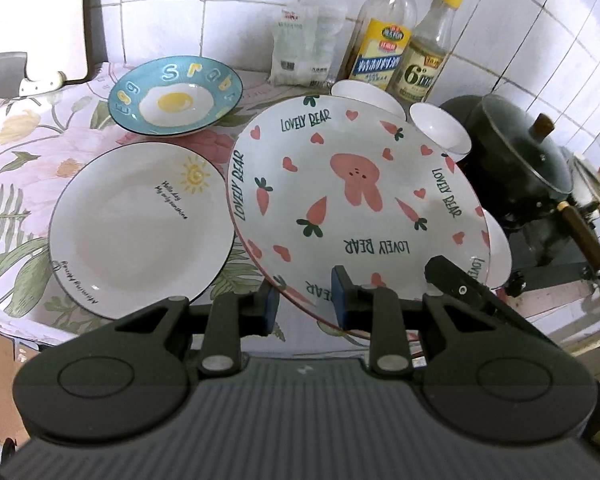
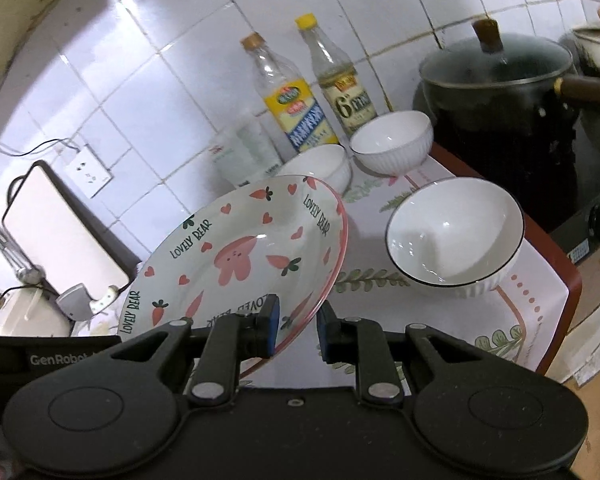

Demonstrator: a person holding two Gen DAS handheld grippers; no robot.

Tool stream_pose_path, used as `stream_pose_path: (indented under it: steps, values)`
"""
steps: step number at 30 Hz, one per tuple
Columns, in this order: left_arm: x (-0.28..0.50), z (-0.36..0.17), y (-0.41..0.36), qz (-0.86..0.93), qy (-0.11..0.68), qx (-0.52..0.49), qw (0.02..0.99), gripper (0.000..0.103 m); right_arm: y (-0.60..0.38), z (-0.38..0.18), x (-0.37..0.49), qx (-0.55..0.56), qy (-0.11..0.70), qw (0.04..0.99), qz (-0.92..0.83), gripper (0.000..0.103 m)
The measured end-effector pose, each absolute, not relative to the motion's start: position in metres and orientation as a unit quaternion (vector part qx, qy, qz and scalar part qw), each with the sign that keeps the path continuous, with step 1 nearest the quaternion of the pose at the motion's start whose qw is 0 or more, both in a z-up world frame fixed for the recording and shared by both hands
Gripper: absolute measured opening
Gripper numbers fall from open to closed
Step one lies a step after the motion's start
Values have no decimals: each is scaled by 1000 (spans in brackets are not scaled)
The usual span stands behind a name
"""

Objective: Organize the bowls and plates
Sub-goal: 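Lift the bunny plate with both grippers toward the sun plate, then lower the bunny plate onto the sun plate with both grippers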

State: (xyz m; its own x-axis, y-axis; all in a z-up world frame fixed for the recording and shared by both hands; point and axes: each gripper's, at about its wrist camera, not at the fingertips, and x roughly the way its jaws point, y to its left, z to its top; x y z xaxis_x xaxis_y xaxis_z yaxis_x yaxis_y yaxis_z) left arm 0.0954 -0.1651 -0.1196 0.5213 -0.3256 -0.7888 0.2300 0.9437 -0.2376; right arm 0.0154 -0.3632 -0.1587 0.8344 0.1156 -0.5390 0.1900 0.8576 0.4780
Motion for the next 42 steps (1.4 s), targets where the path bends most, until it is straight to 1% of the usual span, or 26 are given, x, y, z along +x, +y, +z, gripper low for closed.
stream_pose_path:
  steps: [9,20,29,42]
  values:
    - [70,-97,-130,-148,446,-65,880,26,-332,-138,4,250,286,925,14,25]
    - [59,-92,-79,-112,441,-81,887,26,-291,-131,10,240,301,920,67,25]
    - [61,-107,-44,-85,444,-115,885,26,-259,-135,26,207,324,919,94,25]
    - [85,-137,-18,-60,461,-145,873,26,-229,-155,62,182,364,908,103,25]
